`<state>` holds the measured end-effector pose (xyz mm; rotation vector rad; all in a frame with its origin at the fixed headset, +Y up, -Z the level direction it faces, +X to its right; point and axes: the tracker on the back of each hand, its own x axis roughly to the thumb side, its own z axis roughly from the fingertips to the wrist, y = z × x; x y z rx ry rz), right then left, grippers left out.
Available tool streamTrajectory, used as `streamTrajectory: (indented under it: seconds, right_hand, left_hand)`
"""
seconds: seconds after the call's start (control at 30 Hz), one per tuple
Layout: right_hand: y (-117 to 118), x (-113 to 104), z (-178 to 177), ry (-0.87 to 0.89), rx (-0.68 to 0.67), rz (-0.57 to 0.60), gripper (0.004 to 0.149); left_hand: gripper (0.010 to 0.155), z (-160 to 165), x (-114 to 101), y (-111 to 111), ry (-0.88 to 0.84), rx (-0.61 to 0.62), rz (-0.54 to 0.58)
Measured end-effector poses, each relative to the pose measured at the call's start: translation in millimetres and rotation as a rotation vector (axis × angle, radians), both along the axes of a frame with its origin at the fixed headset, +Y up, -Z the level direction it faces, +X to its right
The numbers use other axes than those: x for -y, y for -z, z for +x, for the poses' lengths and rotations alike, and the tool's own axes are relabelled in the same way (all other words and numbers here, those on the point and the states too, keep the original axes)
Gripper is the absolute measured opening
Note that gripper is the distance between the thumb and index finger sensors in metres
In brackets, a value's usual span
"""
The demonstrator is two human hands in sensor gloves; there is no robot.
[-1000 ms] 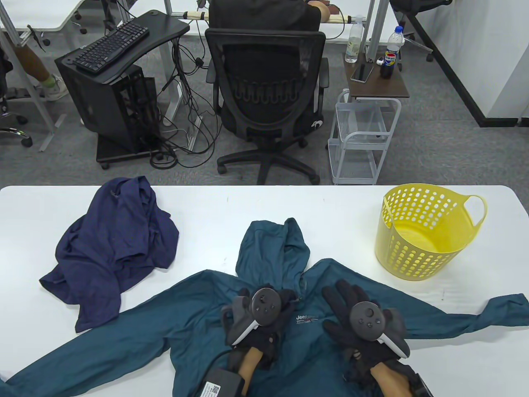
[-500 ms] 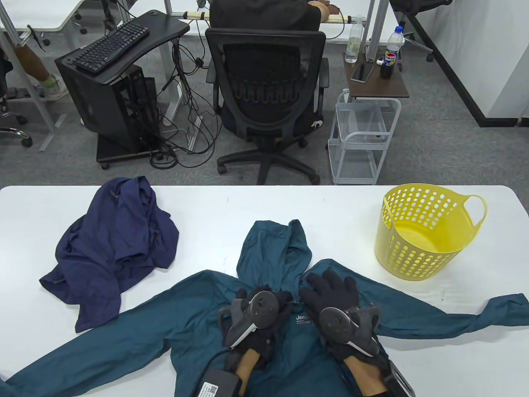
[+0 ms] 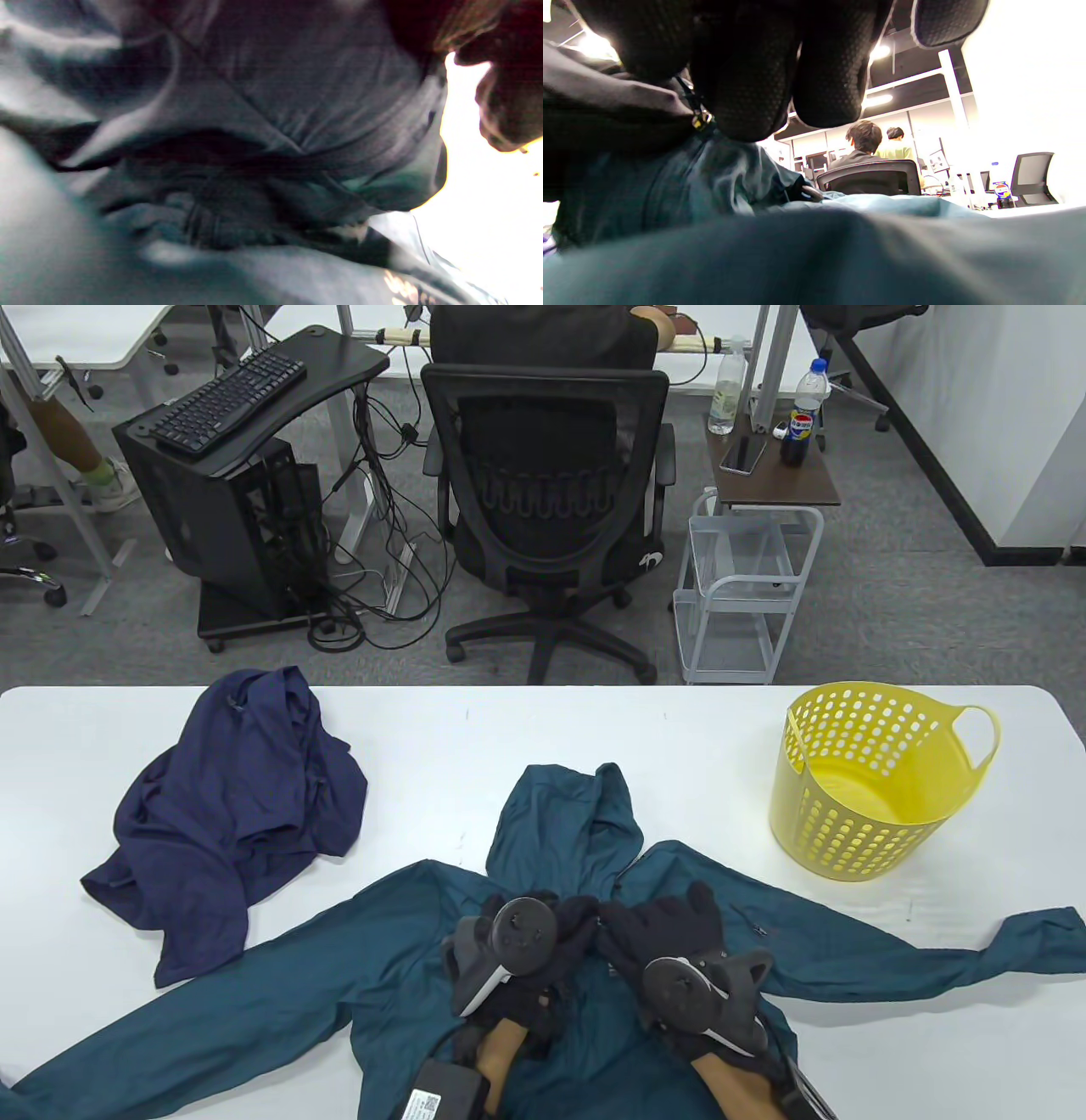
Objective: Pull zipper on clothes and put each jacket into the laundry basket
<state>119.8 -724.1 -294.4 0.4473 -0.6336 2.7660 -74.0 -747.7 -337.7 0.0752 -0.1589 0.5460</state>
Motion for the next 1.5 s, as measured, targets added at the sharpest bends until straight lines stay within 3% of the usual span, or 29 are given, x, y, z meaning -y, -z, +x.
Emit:
streamTrajectory:
  seconds: [0.13,0.3,0.47,0.6,0.73,0.83,0.9,0.97,1.07,1.2,1.27,1.37,1.5]
  right_hand:
    - [6.1,8.2,-6.6,-0.064,0.013,-0.040,0.041]
    - [15.3,21.6,-24.3,-0.189,0.029,-0.139,0.041]
    - [12.6,29.8,-36.1,-0.308,0.008,-0.173,0.041]
    - [12.3,35.8,-40.7,-0.310,-0.103,-0.313,0.041]
    - [16.0,47.0,-37.8,-0.259,-0.200,-0.630,0.041]
    - [19.4,50.6,-29.8,-0.104,-0.223,-0.682,0.041]
    - [21.3,50.1,-23.7,-0.057,-0.218,-0.675,0.041]
    - [23.3,48.9,-19.2,-0.001,-0.179,-0.638,0.043]
    - [26.6,43.7,-8.9,0.108,-0.098,-0.563,0.043]
    - [24.3,35.5,2.1,0.310,-0.096,-0.496,0.043]
    - [21.4,32.9,5.2,0.403,-0.156,-0.480,0.043]
    - [17.5,33.1,5.7,0.450,-0.231,-0.482,0.043]
    - [16.7,35.7,-1.8,0.227,-0.178,-0.456,0.044]
  left_hand:
    - [0.043,-13.4,1.4,5.0,-0.120,-0.090,-0.048]
    - [0.043,-20.1,5.8,10.0,-0.150,-0.150,-0.093]
    - [0.044,-34.9,10.1,16.2,-0.248,-0.244,-0.124]
    - [0.044,-45.4,1.2,14.3,-0.082,-0.325,0.029]
    - [0.044,-49.5,-8.5,9.9,0.205,-0.382,0.218]
    - [0.045,-48.6,-7.9,8.7,0.316,-0.380,0.249]
    - [0.050,-41.8,-12.9,6.2,0.343,-0.326,0.209]
    - [0.054,-33.5,-21.6,0.9,0.344,-0.278,0.255]
    - [0.053,-15.2,-35.8,-8.6,0.361,-0.087,0.270]
    - [0.054,2.8,-25.4,-9.8,0.384,0.138,0.129]
    - [0.053,5.0,-15.4,-6.0,0.398,0.155,0.086]
    - [0.043,0.2,-7.1,-1.0,0.364,0.085,0.097]
    - [0.040,-1.4,0.6,3.7,0.513,-0.037,0.134]
